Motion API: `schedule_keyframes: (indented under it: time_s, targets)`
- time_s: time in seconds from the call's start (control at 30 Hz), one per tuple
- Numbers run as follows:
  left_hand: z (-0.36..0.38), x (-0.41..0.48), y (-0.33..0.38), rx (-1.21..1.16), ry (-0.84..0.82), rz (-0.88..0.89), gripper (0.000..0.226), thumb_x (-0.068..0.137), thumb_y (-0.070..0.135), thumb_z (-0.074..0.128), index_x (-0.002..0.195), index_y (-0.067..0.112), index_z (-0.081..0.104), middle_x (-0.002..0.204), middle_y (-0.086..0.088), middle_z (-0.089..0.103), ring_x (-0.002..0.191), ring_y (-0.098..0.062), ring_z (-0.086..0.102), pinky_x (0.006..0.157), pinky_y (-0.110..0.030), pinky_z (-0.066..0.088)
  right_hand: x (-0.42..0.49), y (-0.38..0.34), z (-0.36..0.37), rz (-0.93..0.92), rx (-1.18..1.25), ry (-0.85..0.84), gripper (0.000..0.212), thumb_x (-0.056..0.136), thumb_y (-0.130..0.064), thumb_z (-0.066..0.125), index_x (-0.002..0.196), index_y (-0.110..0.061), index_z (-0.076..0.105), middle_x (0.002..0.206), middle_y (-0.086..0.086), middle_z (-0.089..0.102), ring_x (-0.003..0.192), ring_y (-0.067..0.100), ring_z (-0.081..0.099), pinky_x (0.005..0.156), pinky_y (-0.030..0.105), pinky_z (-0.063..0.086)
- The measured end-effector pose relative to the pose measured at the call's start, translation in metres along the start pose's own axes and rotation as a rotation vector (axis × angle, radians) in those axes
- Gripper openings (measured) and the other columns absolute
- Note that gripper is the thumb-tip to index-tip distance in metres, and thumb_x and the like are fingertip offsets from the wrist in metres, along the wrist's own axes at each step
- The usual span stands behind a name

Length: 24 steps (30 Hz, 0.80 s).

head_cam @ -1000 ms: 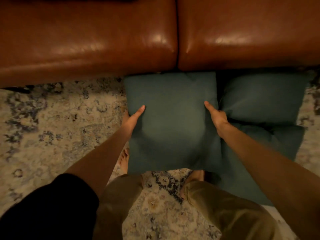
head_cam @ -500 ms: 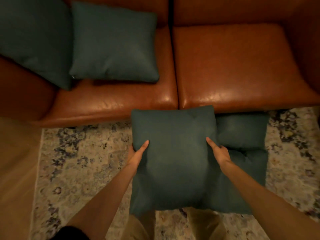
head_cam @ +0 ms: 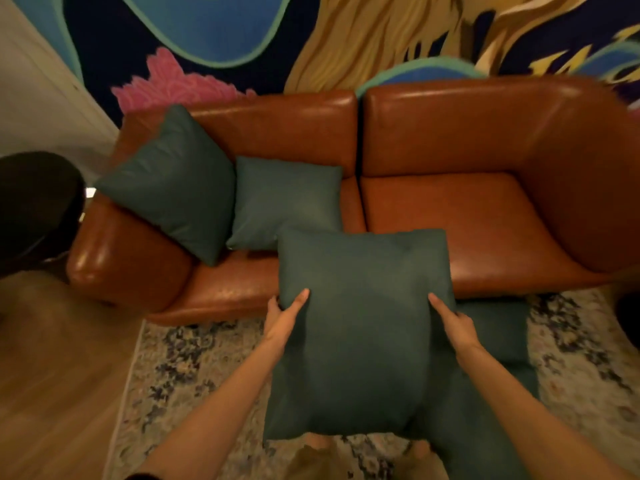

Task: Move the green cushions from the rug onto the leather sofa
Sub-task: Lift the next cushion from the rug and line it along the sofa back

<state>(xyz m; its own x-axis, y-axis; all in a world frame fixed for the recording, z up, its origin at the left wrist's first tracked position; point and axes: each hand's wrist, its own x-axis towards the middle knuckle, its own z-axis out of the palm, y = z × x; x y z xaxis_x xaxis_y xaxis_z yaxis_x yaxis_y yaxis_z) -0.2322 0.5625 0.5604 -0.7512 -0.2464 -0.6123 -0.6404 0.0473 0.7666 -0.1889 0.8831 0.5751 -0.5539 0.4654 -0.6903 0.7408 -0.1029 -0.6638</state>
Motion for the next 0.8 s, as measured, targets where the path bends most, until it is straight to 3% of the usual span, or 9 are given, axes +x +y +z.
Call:
schedule_keyframes:
  time_s: [0.1,0.17,0.23,0.3,0.37,0.47,0.63,0.73,0.8]
  targets:
    - [-0.018,-0.009,0.036,0.003,-0.024,0.031,0.095,0.063,0.069,0.071,0.139,0.019,0.042,0.134,0.000,0.055,0.122,-0.023,0.053,0.101,-0.034,0.042,-0.021,-0.017,0.005,-0.047,0.052,-0.006,0.093,0.052,-0.068,0.077,0.120,-0.006,0.065,0.111,0.011,0.070,0.099,0.031,0.067,0.094,0.047,0.053]
    - [-0.026,-0.006,0.055,-0.026,-0.060,0.034,0.080,0.077,0.058,0.067,0.140,0.015,0.041,0.128,0.002,0.052,0.123,-0.022,0.050,0.095,-0.029,0.038,-0.034,-0.034,0.007,-0.059,0.076,-0.022,0.087,0.055,-0.066,0.078,0.117,-0.007,0.066,0.108,0.009,0.071,0.096,0.029,0.067,0.090,0.044,0.055]
    - [-0.029,0.000,0.068,-0.052,-0.082,0.060,0.090,0.071,0.068,0.064,0.140,0.015,0.041,0.130,0.006,0.049,0.125,-0.021,0.049,0.101,-0.031,0.038,-0.041,-0.050,0.006,-0.097,0.092,-0.036,0.070,0.068,-0.056,0.078,0.117,-0.008,0.065,0.107,0.009,0.070,0.092,0.027,0.067,0.084,0.039,0.054]
    - [-0.026,0.013,0.075,-0.087,-0.094,0.040,0.113,0.053,0.086,0.060,0.143,0.020,0.041,0.142,0.005,0.048,0.129,-0.021,0.048,0.110,-0.039,0.036,-0.039,-0.065,0.004,-0.134,0.098,-0.037,0.066,0.070,-0.052,0.078,0.118,-0.008,0.065,0.106,0.008,0.071,0.089,0.024,0.068,0.081,0.036,0.053]
    - [-0.017,0.016,0.087,-0.131,-0.121,0.014,0.093,0.069,0.078,0.055,0.142,0.022,0.043,0.142,0.005,0.048,0.129,-0.022,0.047,0.110,-0.041,0.035,-0.032,-0.078,0.000,-0.156,0.102,-0.039,0.069,0.067,-0.054,0.079,0.118,-0.008,0.064,0.107,0.008,0.071,0.092,0.026,0.068,0.086,0.039,0.055]
    - [0.001,0.023,0.099,-0.126,-0.126,0.006,0.065,0.087,0.060,0.051,0.137,0.018,0.049,0.133,0.001,0.055,0.124,-0.024,0.051,0.108,-0.042,0.038,-0.015,-0.098,-0.007,-0.174,0.113,-0.054,0.056,0.075,-0.048,0.076,0.115,-0.012,0.063,0.109,0.007,0.069,0.097,0.027,0.066,0.090,0.041,0.052]
    - [0.044,0.048,0.124,-0.088,-0.146,0.026,0.059,0.080,0.050,0.068,0.127,0.015,0.057,0.125,0.000,0.063,0.113,-0.022,0.060,0.104,-0.045,0.044,0.035,-0.135,-0.016,-0.170,0.089,-0.053,0.065,0.070,-0.052,0.078,0.118,-0.010,0.064,0.109,0.008,0.070,0.099,0.029,0.066,0.093,0.044,0.053]
    - [0.078,0.071,0.150,-0.060,-0.153,0.045,0.062,0.075,0.047,0.074,0.126,0.014,0.058,0.121,0.000,0.066,0.111,-0.020,0.062,0.103,-0.044,0.047,0.072,-0.168,-0.022,-0.178,0.094,-0.082,0.057,0.073,-0.050,0.076,0.116,-0.014,0.064,0.104,0.007,0.070,0.096,0.029,0.067,0.091,0.043,0.053]
    - [0.100,0.091,0.164,-0.035,-0.154,0.076,0.077,0.064,0.057,0.079,0.126,0.016,0.058,0.120,0.001,0.067,0.111,-0.020,0.063,0.101,-0.045,0.048,0.098,-0.188,-0.032,-0.181,0.107,-0.105,0.049,0.076,-0.045,0.076,0.111,-0.014,0.063,0.096,0.006,0.069,0.087,0.025,0.066,0.086,0.039,0.052]
